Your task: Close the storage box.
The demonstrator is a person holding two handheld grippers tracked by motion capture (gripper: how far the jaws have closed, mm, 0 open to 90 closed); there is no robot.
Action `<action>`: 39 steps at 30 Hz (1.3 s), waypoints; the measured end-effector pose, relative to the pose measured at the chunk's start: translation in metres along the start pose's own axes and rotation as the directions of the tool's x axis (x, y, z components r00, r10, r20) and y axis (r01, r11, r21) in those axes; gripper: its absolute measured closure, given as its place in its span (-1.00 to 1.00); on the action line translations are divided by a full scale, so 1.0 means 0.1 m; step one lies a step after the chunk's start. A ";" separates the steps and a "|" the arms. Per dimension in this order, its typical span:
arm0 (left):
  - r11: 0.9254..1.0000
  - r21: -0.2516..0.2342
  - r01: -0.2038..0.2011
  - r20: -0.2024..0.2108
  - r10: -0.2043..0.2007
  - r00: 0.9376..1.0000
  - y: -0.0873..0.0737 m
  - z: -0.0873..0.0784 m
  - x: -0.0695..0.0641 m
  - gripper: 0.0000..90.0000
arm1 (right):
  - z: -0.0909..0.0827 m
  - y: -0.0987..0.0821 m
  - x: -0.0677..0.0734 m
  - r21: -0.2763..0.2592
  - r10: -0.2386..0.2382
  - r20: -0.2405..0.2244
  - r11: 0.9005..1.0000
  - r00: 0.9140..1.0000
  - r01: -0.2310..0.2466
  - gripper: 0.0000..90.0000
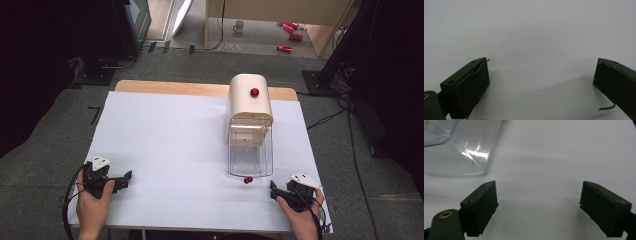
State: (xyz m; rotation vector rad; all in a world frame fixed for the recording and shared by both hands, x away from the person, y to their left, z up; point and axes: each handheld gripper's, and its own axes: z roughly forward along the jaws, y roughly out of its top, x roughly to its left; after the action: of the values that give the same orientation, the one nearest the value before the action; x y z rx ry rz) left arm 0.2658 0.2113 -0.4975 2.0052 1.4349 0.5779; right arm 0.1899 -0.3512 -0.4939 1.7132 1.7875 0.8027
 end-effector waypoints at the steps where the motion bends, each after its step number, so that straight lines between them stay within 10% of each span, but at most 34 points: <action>1: 1.000 -0.001 0.002 0.002 -0.002 1.000 0.00 0.00 0.00 -0.99 | -0.02 0.00 0.02 -0.005 0.000 0.000 1.000 1.000 0.000 -0.67; 16: 1.000 0.001 -0.003 -0.001 0.003 1.000 0.00 0.00 0.00 -0.99 | -0.27 0.08 0.30 -0.053 -0.004 -0.070 0.999 0.998 0.000 -0.57; 39: 1.000 0.001 -0.005 -0.003 0.005 1.000 0.00 0.00 0.00 -0.99 | -0.46 0.14 0.63 -0.100 -0.038 -0.228 0.995 0.973 0.016 0.28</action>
State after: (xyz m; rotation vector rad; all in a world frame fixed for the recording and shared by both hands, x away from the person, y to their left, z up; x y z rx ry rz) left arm 0.2658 0.2108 -0.4977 2.0099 1.4328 0.5831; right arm 0.1620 -0.2910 -0.4507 1.5834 1.8825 1.0959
